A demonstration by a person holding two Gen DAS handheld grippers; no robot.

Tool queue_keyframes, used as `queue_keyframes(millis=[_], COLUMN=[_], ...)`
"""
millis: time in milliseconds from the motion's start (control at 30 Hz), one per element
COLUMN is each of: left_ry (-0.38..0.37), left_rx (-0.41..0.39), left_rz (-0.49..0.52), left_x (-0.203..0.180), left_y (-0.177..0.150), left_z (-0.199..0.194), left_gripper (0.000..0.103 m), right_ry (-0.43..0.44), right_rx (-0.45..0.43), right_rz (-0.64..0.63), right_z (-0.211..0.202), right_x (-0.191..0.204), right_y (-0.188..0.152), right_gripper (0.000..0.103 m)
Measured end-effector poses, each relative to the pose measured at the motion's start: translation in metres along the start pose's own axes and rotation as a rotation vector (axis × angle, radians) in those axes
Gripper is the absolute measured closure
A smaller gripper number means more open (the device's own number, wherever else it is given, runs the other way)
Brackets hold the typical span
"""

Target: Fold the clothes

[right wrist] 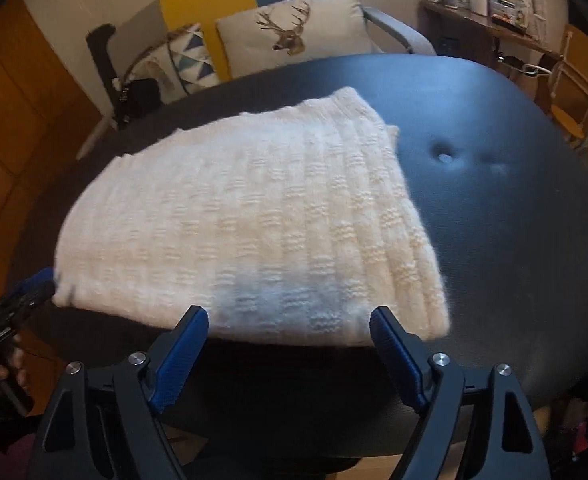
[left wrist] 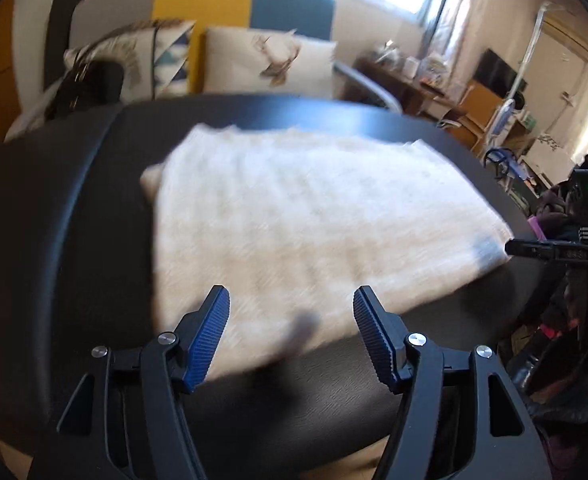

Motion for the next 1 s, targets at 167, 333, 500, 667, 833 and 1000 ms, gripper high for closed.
queue_keyframes(millis=[167,333,500,667,833,1000], left_ry=[0.121,0.016,0.107,0.179,0.059,0.17], left_rx=[0.139,0.0,0.026,0.056,-0.04,0.067], left_rz=[0.09,0.007,-0.041,0.032,-0.068,-0.028], left_x=[-0.006,-0.004,0.022,0.033,0.031,0.048], left_y=[-0.02,0.012,0.033,0.009,0.049,0.058], left_z=[0.048,0.012,0.04,0.053,0.038,0.084], left_gripper=[0.034,0.034,0.034,0.033,0.033,0.033], right_ry=[-0.118,-0.059,-0.048,-0.157,-0.063,-0.064], right_rx=[0.121,0.024,-0.019,0.129,0.01,0.015], right_rz=[0.006,0.027,0.004,-0.078,-0.078,-0.09], right_z=[0.029,0.002,0.016,0.061,0.043,0.076], right_x=[-0.021,-0.015,-0.012,-0.028,-0.006,-0.002], right_y=[-0.018,0.01,0.061,0.043,0.082,0.109], right_gripper=[0.02,0.022,0.022,0.019,0.019,0.02])
Point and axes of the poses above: each gripper's, at about its wrist camera, not at the fingertips, and z roughly the way its jaws point, x to its left, y to its top, the point moved 9 cm from there along z, roughly the way its jaws point, and after that the axes turned 3 degrees about y, right-handed, at the moved point
